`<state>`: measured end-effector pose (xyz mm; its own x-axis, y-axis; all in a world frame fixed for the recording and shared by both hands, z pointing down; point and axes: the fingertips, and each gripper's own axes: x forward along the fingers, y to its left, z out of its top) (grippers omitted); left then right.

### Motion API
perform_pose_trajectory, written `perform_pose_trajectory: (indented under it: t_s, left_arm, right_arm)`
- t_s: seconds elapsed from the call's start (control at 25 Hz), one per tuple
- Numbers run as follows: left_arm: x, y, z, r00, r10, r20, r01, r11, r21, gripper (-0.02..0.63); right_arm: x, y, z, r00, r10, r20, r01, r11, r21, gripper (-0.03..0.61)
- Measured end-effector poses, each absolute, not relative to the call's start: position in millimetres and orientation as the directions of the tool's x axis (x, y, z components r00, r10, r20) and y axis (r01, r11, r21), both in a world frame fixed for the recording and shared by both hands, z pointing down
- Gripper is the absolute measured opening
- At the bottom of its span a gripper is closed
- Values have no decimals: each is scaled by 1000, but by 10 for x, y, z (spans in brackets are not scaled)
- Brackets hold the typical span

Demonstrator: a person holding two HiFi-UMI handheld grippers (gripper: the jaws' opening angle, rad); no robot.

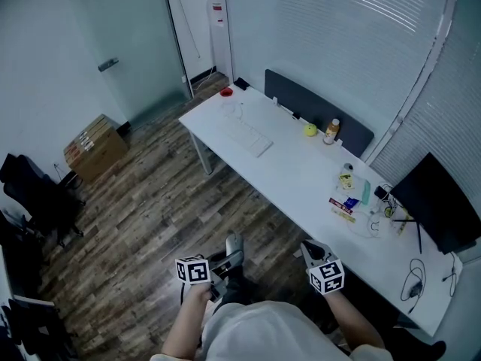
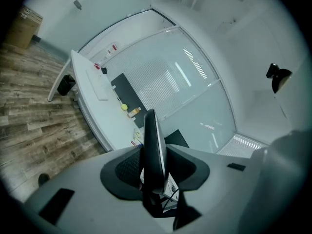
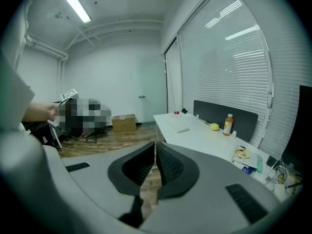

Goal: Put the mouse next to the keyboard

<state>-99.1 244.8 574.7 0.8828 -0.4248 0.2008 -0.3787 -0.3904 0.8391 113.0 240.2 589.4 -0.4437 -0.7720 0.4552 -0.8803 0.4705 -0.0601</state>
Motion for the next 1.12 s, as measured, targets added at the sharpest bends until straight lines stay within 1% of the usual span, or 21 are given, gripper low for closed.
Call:
perform_pose_trajectory:
  t_s: [0.24,0.76,1.12]
  left_arm:
    - [-1098,1927,5778,899,-388,203,-363,-400,842,149]
    - [-1446,685,5815,947,-254,198,-295,-437,850,150]
    - [-1626,226,5886,962,-206,182,-257,-444,858,149]
  right_arm:
    - [1036,2000,5936,-410,-780,473,-898,437,-57,33]
    - [666,1025,5935,-286,-815,504,-951,308,-41,34]
    - [465,682,5957,-243,-815,526,-961,275,-17,34]
